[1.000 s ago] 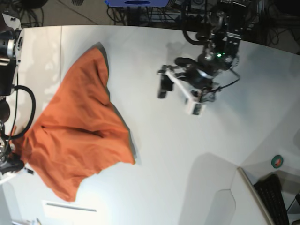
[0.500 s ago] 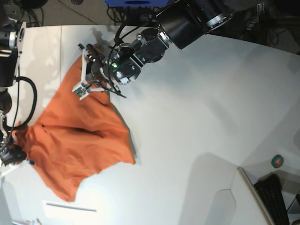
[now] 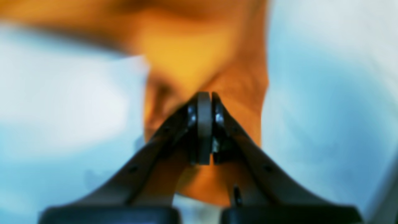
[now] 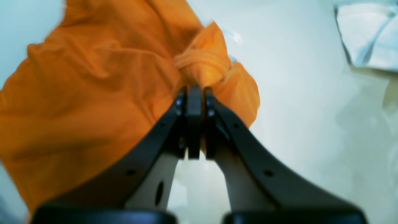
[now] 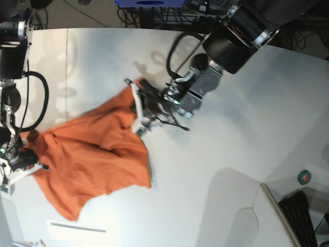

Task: Layout the t-shirt on the table in an organized manner, then fold the t-shirt properly
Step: 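Grasp a shirt edge with the left gripper and pull it away from the right gripper, then hold the shirt with both grippers and stretch it taut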

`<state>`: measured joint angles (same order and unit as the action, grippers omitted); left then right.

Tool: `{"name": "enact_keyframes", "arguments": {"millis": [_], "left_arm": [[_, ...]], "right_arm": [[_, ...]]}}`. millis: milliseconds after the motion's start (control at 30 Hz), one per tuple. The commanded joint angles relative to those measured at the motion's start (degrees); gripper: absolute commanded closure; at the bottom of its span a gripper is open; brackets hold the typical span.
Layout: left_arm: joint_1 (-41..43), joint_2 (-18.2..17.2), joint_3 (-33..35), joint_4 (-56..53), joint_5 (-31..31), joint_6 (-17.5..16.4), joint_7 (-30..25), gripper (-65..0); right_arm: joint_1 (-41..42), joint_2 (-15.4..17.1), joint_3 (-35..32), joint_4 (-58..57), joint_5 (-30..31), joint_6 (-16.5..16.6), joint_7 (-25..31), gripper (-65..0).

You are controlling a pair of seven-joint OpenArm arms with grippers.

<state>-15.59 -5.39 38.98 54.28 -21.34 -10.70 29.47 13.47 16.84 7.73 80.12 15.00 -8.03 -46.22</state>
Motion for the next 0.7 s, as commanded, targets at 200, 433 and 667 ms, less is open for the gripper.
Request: {"name": "enact_keyframes", "arguments": {"millis": [200,433,667], "left_arm": [[-1.5,-11.9,-12.3,-1.1,4.8,3.9,7.1,0.0],[-2.5,-15.8,-19.2,0.7,4.3,3.9,7.1,0.0],[-1.0,-15.4,-19.9,2.1,4.3,3.9,7.1,0.0]], "right_arm": [[-7.0,-6.7,0.3,11.0,-0.5,-0.3,-7.7,0.0],[-14.2,-10.9,2.2,16.5,-0.6,-0.4,-10.5,0.0],[-8.7,-8.4,7.1,7.7,-0.6,-0.4,-10.3,0.0]]}}
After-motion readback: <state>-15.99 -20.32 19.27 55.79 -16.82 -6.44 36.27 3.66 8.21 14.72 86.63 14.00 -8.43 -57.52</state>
